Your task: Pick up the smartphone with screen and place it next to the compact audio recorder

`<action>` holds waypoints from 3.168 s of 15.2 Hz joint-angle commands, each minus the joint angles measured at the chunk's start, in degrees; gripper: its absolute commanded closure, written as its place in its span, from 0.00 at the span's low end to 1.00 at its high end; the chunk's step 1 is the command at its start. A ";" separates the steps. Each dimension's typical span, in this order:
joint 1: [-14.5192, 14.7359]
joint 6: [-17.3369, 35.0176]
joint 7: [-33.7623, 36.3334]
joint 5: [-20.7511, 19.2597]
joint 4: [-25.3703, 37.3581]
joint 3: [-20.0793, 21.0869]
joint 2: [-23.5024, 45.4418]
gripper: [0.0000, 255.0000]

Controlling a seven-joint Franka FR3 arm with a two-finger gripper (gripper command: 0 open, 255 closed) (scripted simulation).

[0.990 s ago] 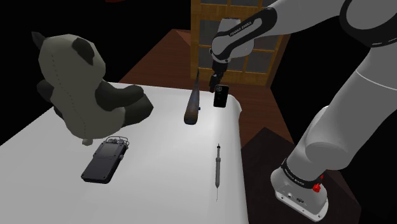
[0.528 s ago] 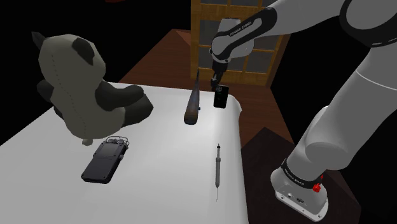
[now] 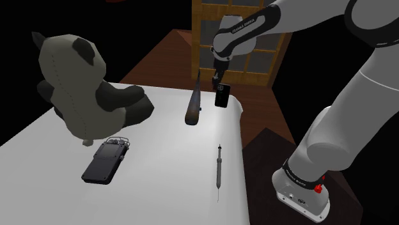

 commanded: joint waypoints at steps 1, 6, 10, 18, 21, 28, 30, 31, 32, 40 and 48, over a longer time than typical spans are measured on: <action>-0.01 -1.44 0.34 -0.35 0.71 0.04 -0.77 1.00; -0.05 -5.26 1.08 -1.09 2.87 0.15 -2.52 1.00; -0.07 -8.32 1.59 -1.56 4.81 0.25 -3.68 1.00; -0.08 -14.43 2.38 -2.20 9.28 0.45 -5.41 1.00; -0.07 -16.71 2.62 -2.35 11.15 0.52 -5.84 1.00; -0.03 -22.06 3.08 -2.57 15.96 0.64 -6.41 1.00; -0.02 -23.59 3.18 -2.60 17.45 0.67 -6.46 1.00; -0.01 -24.36 3.23 -2.61 18.21 0.68 -6.47 1.00; 0.00 -25.13 3.28 -2.61 18.99 0.69 -6.46 1.00; 0.59 -30.10 4.96 -2.74 23.48 1.58 -7.04 1.00; 4.72 -29.04 16.34 -2.85 17.47 8.80 -12.58 1.00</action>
